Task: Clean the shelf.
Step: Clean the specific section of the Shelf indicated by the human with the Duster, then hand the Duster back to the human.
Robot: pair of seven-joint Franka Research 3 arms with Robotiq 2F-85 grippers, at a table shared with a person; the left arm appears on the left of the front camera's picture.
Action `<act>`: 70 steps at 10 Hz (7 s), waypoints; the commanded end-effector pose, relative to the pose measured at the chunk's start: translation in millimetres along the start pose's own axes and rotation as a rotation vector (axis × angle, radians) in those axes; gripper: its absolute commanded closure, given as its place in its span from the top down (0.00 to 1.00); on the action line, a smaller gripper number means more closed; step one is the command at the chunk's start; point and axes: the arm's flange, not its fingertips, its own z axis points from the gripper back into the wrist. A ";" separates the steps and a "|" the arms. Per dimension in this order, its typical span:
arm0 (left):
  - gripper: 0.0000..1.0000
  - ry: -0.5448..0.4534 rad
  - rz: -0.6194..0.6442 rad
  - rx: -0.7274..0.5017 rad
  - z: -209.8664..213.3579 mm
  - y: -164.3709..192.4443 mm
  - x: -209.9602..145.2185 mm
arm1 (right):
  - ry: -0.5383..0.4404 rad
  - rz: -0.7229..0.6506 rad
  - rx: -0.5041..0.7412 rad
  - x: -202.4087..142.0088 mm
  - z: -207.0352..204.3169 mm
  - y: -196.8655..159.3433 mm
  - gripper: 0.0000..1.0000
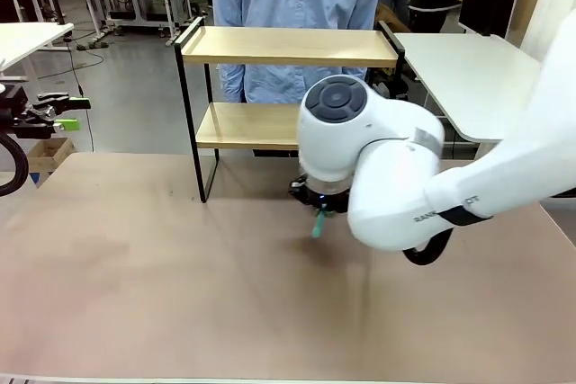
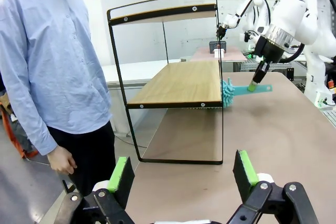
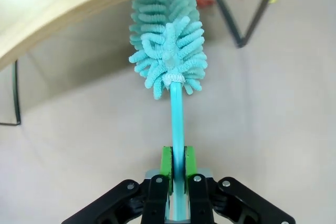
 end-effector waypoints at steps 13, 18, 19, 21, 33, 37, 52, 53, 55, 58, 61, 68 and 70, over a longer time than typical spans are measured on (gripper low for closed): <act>1.00 0.000 -0.010 -0.002 -1.5 -0.8 2.8 | -0.040 0.230 0.028 13.6 67.8 -51.6 0.12; 1.00 0.000 -0.010 -0.002 -1.5 -0.8 2.8 | 0.075 0.443 0.216 12.7 104.7 -69.9 0.12; 1.00 0.000 -0.010 -0.002 -1.5 -0.8 2.8 | 0.106 0.520 0.239 12.0 108.9 -74.2 0.12; 1.00 0.000 -0.010 -0.002 -1.5 -0.8 2.8 | 0.194 0.695 0.335 11.0 122.3 -91.6 0.12; 1.00 0.000 -0.010 -0.002 -1.5 -0.8 2.8 | 0.333 0.811 0.502 -6.2 251.8 -213.9 0.12; 1.00 0.000 -0.010 -0.002 -1.5 -0.8 2.8 | 0.333 0.811 0.502 -6.2 251.8 -213.9 0.12; 1.00 -0.082 0.070 -0.011 -19.4 -70.5 66.0 | 0.215 1.077 0.885 79.2 212.0 -239.5 0.12; 1.00 -0.106 0.091 -0.027 -35.8 -95.5 80.0 | 0.182 1.115 0.918 99.1 197.0 -246.4 0.12; 1.00 -0.102 0.223 -0.048 -59.6 -137.9 102.5 | 0.082 1.187 0.967 124.6 184.4 -249.0 0.12; 1.00 0.025 0.361 -0.005 -102.6 -196.0 108.2 | -0.006 1.123 0.836 142.8 184.5 -240.4 0.12; 1.00 -0.053 0.326 -0.061 -91.3 -184.0 96.1 | 0.055 1.227 0.903 131.3 180.7 -252.7 0.12; 1.00 -0.083 0.261 -0.081 -149.8 -236.7 85.5 | -0.024 1.347 1.110 167.8 126.8 -237.9 0.12; 1.00 -0.080 0.224 -0.081 -165.7 -256.0 85.1 | -0.009 1.410 1.179 171.2 114.1 -231.3 0.12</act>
